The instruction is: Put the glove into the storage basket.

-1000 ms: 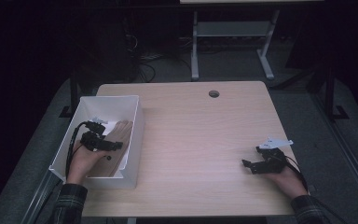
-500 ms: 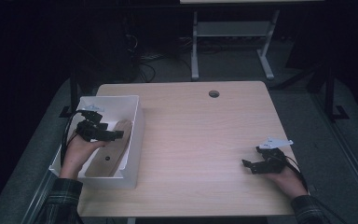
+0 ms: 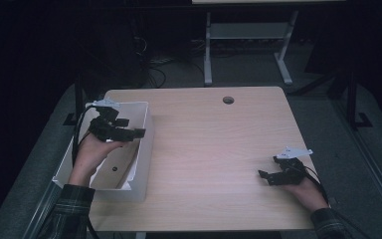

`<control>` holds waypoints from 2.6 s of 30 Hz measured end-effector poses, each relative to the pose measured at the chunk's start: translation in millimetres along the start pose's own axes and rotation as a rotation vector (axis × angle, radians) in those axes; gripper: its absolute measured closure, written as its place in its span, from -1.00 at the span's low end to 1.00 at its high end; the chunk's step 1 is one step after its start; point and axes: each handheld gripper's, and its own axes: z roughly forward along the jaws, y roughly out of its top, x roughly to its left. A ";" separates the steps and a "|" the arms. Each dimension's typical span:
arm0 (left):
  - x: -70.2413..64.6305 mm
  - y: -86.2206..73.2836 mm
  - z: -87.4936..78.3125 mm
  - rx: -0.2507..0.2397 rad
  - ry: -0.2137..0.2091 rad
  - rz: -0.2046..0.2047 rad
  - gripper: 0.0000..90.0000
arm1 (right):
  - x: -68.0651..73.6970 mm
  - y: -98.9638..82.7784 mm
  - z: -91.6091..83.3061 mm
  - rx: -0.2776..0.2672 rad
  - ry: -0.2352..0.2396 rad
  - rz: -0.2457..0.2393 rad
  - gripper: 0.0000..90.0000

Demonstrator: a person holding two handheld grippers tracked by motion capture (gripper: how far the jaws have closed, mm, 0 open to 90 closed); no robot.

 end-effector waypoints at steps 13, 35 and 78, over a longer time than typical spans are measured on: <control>-50.9 24.7 29.2 -0.025 -0.074 0.067 -0.61 | -0.2 0.2 0.4 -0.001 0.003 -0.005 -0.67; -115.8 3.9 102.7 0.022 -0.133 0.149 -0.61 | -0.2 0.4 0.5 0.000 0.005 -0.007 -0.68; -129.6 -94.1 185.4 0.075 -0.107 0.327 -0.71 | -0.7 0.4 0.7 -0.002 0.004 -0.015 -0.68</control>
